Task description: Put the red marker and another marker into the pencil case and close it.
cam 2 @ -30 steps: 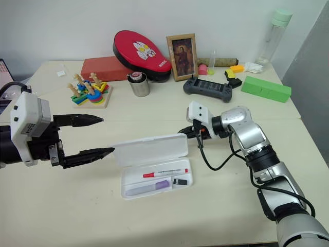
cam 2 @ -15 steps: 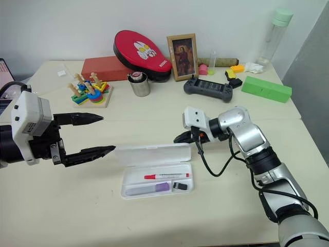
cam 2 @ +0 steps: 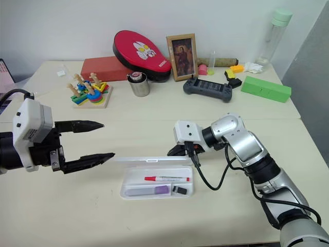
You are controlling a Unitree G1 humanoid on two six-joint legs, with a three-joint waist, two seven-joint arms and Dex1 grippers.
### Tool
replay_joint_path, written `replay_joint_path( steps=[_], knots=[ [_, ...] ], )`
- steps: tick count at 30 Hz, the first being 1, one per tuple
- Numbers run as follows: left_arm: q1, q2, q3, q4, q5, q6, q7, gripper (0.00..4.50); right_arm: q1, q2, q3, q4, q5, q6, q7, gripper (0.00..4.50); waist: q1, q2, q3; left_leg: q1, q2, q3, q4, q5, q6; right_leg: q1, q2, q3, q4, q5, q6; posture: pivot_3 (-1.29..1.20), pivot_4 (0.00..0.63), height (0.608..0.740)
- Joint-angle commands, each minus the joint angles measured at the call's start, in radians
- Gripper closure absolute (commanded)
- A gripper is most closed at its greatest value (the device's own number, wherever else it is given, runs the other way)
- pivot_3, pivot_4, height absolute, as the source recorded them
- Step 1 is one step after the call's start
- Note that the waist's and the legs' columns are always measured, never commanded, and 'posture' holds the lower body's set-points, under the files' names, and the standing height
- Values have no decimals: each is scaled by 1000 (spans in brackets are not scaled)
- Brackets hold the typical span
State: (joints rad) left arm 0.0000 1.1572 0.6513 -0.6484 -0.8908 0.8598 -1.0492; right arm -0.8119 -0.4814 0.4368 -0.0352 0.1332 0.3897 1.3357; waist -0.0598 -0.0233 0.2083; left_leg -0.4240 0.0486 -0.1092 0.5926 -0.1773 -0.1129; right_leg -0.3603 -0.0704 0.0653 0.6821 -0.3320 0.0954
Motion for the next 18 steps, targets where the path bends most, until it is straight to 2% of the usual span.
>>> replay_joint_path(
  steps=[1, 7, 18],
  knots=[
    [60, 42, 120, -54, -46, 53, -107, 0, -13, 14, 8, -48, 0, 14, -16, 4488, -1, 0, 0, 0, 0, 0, 0, 0, 0, 0, 0, 0, 0, 0, 0, 0, 150, 740],
    [172, 95, 214, -92, -13, 64, -287, 0, -31, 42, 20, -36, -8, 12, -43, 4488, 0, 0, 0, 0, 0, 0, 0, 0, 0, 0, 0, 0, 0, 0, 0, 0, 150, 740],
    [121, 95, 159, -85, -25, 44, -246, 0, -48, 65, 28, -53, -14, 26, -53, 4488, 0, 0, 0, 0, 0, 0, 0, 0, 0, 0, 0, 0, 0, 0, 0, 0, 150, 740]
  ],
)
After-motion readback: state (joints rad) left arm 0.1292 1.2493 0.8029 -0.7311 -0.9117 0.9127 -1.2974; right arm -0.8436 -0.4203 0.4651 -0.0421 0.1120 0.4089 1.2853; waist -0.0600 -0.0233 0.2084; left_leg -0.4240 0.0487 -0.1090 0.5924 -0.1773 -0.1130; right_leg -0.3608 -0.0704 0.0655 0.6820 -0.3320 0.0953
